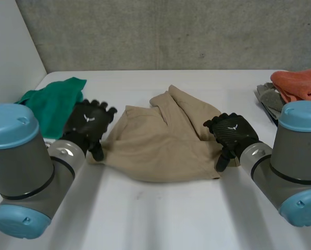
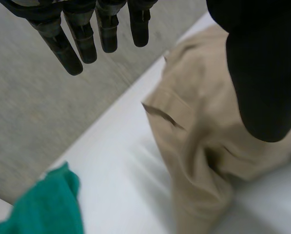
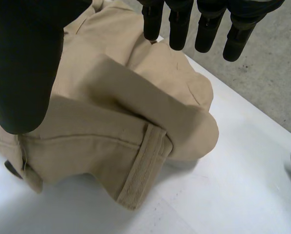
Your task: Fold the laundry.
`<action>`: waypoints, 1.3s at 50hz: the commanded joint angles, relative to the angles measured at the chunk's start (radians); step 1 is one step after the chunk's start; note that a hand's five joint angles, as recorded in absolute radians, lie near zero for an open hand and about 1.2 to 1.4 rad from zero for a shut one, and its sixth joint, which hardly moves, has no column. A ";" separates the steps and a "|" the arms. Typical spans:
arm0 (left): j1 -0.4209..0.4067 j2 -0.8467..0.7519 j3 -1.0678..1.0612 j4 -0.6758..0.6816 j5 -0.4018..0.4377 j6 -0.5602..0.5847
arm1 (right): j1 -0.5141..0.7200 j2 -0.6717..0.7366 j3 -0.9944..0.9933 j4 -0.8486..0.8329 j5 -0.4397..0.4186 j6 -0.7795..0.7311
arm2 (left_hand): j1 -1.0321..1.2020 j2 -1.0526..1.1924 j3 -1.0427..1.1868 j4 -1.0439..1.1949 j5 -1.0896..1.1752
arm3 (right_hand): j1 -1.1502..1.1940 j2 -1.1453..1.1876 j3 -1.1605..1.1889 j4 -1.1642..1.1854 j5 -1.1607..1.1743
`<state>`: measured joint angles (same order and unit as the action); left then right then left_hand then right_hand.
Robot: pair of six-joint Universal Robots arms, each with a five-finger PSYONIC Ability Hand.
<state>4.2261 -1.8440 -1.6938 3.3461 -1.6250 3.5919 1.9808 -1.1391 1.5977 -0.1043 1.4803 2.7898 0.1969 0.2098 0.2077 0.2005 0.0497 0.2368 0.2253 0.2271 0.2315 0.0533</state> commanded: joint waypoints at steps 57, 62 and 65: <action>-0.169 -0.093 0.198 -0.178 -0.044 -0.079 | 0.004 0.529 -0.884 0.132 -0.221 -0.355 | 1.199 1.186 1.189 1.196 1.172 | -0.062 -0.051 -0.053 -0.057 -0.053; -0.169 -0.086 0.215 -0.206 -0.045 -0.079 | 0.016 0.437 -0.863 0.159 -0.016 -0.308 | 1.199 1.186 1.189 1.196 1.172 | -0.062 -0.051 -0.053 -0.057 -0.053; -0.170 -0.060 0.215 -0.208 -0.045 -0.078 | 0.015 0.293 -0.784 0.242 0.047 -0.215 | 1.199 1.186 1.189 1.196 1.172 | -0.062 -0.051 -0.053 -0.057 -0.053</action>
<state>4.0567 -1.9384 -1.4859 3.1488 -1.6703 3.5136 1.9940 -0.6522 0.7176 0.0448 1.3762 2.4586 1.1520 1.1945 1.1850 1.1937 0.9791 0.2229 0.2066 0.2087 0.2081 0.0531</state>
